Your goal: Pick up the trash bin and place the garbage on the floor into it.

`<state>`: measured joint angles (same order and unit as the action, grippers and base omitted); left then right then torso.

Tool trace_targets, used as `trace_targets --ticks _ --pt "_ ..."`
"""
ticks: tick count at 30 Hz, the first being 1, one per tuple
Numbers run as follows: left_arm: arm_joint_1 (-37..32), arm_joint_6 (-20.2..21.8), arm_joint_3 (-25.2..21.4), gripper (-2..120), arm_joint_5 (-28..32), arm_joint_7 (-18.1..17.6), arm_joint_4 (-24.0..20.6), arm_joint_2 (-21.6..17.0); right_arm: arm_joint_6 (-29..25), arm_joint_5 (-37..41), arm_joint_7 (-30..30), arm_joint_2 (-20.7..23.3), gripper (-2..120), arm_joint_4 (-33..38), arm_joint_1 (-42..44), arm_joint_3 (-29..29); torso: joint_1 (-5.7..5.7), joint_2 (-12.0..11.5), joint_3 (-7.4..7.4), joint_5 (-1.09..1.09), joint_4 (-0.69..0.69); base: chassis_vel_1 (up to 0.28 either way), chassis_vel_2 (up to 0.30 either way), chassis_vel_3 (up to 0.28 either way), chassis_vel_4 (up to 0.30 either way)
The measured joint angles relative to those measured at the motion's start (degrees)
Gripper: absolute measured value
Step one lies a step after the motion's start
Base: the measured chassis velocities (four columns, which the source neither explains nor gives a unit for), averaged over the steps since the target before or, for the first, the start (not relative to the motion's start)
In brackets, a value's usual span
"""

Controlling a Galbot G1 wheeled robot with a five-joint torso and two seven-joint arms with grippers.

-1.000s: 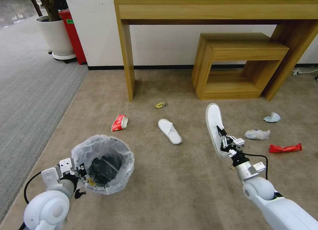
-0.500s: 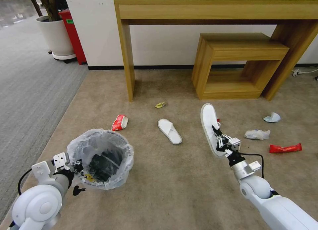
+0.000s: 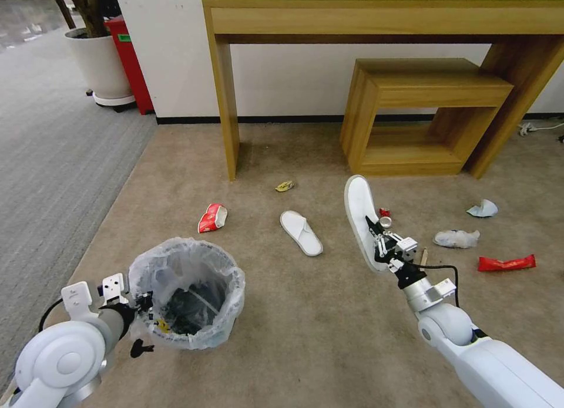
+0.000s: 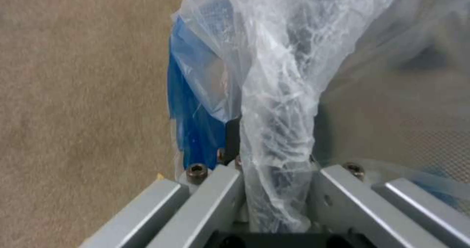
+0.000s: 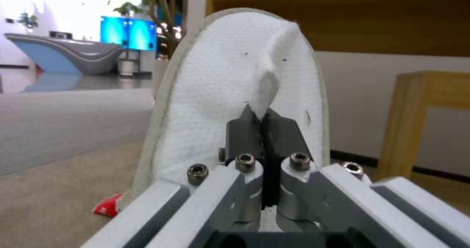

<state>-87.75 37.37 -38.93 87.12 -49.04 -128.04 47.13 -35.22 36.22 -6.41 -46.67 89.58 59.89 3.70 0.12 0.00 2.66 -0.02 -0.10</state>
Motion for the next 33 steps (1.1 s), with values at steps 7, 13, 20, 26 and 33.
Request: trace_targets --ticks 7,13,20,26,33 --pt "-0.83 1.21 0.44 0 5.72 -1.56 0.52 -7.90 -0.59 0.47 -1.86 1.84 0 1.26 -1.64 -1.11 0.00 0.00 0.00 0.02 0.00 0.000 0.000 0.000 0.000" --pt "-0.05 2.75 -0.34 0 16.48 -6.15 -0.30 -11.47 -0.79 1.47 -2.79 2.30 0 2.23 -2.95 -2.16 0.00 0.00 0.00 0.01 -0.01 0.000 0.000 0.000 0.000" --pt "1.21 3.63 0.34 0 20.67 -8.29 -0.17 -11.72 -0.88 2.35 -3.10 2.64 0 4.18 -4.00 -3.22 0.00 0.00 0.00 0.01 -0.01 0.000 0.000 0.000 0.000" --pt "1.81 3.94 1.13 0 21.88 -8.63 0.61 -12.80 -0.88 3.24 -3.25 2.86 0 5.53 -6.03 -5.34 0.00 0.00 0.00 0.01 0.00 0.000 0.000 0.000 0.000" --pt "3.10 4.61 3.14 0 23.19 -8.73 1.47 -13.09 -0.90 6.43 -3.33 2.28 0 7.61 -10.37 -10.68 0.00 0.00 0.00 0.01 0.00 0.000 0.000 0.000 0.000"
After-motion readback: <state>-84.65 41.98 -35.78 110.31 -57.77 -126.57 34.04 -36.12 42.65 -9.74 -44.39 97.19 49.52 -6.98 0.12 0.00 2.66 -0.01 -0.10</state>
